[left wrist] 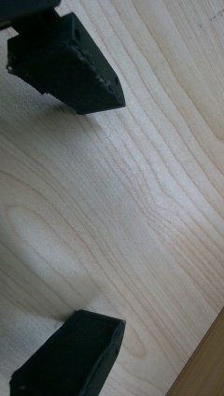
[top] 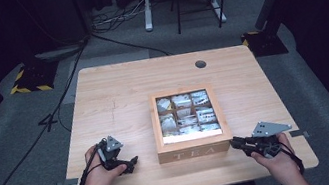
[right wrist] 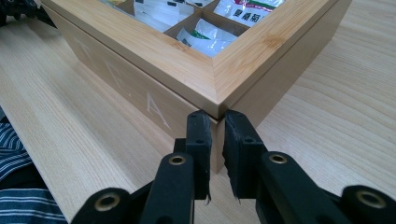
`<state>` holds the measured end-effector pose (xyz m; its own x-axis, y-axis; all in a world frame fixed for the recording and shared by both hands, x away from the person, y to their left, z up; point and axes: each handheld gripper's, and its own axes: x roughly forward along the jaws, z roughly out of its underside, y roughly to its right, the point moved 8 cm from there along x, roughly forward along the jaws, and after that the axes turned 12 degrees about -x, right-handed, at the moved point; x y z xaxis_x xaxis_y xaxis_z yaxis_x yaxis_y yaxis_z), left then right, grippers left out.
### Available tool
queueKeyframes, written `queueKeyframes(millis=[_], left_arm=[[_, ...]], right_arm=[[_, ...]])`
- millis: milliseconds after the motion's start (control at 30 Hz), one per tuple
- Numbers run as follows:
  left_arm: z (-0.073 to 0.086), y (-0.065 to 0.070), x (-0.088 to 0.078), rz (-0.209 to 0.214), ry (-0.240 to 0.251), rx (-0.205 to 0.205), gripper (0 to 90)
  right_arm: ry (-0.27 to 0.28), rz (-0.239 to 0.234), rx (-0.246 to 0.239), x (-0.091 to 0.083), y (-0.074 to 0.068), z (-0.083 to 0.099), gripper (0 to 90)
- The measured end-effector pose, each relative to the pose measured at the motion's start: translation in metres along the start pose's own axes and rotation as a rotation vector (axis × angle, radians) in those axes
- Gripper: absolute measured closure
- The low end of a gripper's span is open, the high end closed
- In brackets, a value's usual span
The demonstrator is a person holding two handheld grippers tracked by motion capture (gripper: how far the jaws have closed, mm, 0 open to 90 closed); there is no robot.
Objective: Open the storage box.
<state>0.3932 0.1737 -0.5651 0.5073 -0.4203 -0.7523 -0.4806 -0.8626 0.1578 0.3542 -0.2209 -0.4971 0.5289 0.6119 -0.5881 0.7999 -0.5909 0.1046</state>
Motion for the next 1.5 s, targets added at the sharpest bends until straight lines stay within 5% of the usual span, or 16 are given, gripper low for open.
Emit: queueKeyframes(millis=[500,767,1200,1500], left_arm=[[0.000,0.000,0.000,-0.001,0.001,0.000,0.3],[0.000,0.000,0.000,0.000,0.000,-0.002,0.3],[0.000,0.000,0.000,0.001,0.001,-0.001,0.3],[-0.001,0.000,0.000,0.001,0.006,-0.005,0.7]], right_arm=[[0.058,0.052,0.012,-0.007,0.002,-0.020,77.9],[0.097,0.116,-0.004,-0.016,0.009,-0.038,69.6],[0.156,0.198,-0.048,-0.025,0.021,-0.069,69.2],[0.170,0.213,-0.048,-0.027,0.028,-0.083,68.6]])
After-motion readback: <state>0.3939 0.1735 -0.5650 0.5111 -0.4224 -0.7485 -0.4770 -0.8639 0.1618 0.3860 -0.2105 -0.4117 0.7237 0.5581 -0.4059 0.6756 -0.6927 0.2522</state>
